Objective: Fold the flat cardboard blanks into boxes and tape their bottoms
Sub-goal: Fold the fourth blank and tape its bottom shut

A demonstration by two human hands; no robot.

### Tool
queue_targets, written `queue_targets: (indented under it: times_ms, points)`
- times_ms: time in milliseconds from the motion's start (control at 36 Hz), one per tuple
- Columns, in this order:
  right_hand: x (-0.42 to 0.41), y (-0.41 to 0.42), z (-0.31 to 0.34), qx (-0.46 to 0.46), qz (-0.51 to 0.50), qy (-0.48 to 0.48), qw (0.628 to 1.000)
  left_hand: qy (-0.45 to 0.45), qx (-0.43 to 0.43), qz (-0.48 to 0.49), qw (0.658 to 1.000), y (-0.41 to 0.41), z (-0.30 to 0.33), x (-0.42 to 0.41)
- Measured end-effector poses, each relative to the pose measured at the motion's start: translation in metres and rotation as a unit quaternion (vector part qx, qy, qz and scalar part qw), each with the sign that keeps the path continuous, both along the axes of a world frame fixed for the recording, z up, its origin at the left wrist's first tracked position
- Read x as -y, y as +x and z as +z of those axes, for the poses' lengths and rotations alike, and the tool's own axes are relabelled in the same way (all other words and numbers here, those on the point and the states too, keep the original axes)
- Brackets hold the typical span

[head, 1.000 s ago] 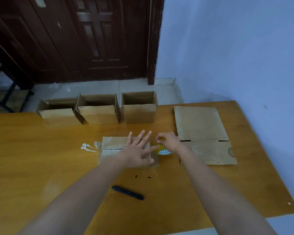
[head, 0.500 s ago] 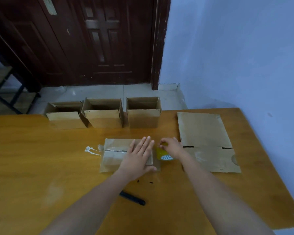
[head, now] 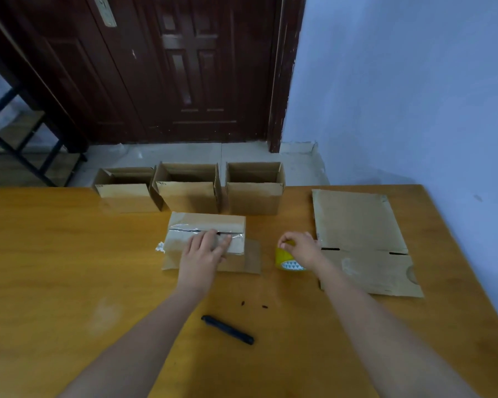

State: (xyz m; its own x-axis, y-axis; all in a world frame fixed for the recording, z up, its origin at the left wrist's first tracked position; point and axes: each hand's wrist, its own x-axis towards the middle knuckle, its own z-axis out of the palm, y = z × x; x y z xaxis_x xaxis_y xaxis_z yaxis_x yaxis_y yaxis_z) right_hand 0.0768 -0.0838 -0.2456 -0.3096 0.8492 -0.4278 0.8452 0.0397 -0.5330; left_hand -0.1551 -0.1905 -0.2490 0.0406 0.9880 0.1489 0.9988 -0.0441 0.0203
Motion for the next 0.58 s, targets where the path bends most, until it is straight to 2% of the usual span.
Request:
queue_targets:
  times_ms: [306, 500, 583]
  points:
    - [-0.003, 0.000, -0.004, 0.008, 0.012, 0.016, 1.000, -0.006, 0.053, 0.037, 0.998, 0.003, -0.012, -0.001]
    - [0.002, -0.005, -0.004, 0.028, 0.004, 0.032, 0.999, -0.025, 0.162, 0.069, 0.984, -0.005, -0.015, 0.004]
    - [0.006, -0.007, 0.001, 0.022, -0.006, 0.026, 0.999, -0.031, 0.256, 0.095, 0.961, -0.007, -0.007, 0.002]
